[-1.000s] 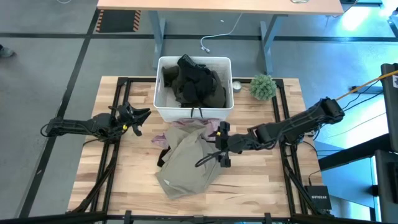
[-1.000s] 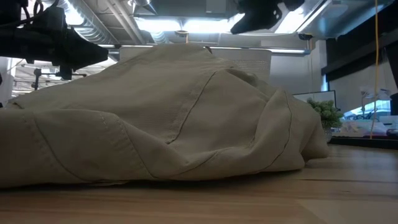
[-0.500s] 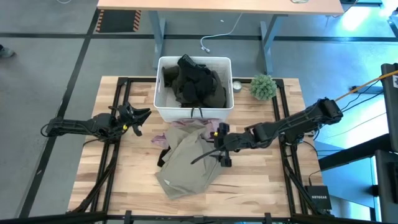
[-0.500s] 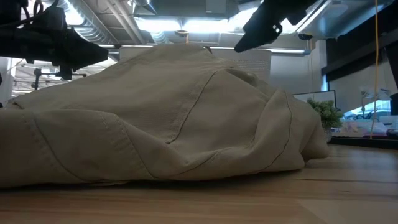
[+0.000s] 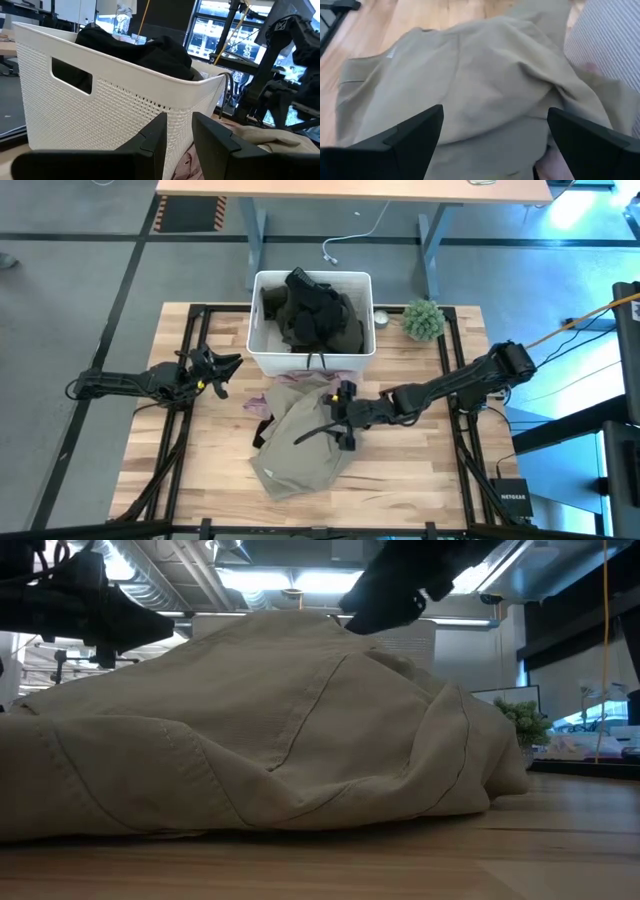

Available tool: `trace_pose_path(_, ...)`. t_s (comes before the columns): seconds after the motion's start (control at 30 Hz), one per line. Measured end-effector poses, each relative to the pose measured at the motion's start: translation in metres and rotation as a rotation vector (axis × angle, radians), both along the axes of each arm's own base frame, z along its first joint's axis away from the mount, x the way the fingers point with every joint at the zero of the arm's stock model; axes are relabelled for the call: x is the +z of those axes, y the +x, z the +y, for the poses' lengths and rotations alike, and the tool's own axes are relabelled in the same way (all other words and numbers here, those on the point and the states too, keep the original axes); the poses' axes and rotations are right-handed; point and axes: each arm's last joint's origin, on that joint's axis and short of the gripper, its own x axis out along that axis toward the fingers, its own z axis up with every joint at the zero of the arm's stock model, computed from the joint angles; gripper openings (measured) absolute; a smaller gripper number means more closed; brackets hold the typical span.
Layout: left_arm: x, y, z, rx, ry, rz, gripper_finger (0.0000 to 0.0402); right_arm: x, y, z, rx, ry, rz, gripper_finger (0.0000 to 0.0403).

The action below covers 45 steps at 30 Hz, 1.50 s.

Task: Sort clothes
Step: Put the brown shorts into the white laundry organizer

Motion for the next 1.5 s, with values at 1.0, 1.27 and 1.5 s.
trace_pose_path(1.0,0.000,0.000,0.000,0.001,0.005,0.005,0.0086,-0.061,0.032,-0.004,-0.089,0.028,0.045,0.0374)
trace_pose_path(1.27,0.000,0.000,0.000,0.000,0.003,0.004,0.0086,-0.061,0.032,-0.004,-0.091,0.028,0.038,0.0374)
trace_pose_path(1.5,0.000,0.000,0.000,0.000,0.004,0.004,0.0086,-0.061,0.032,-0.004,-0.094,0.026,0.037,0.0374)
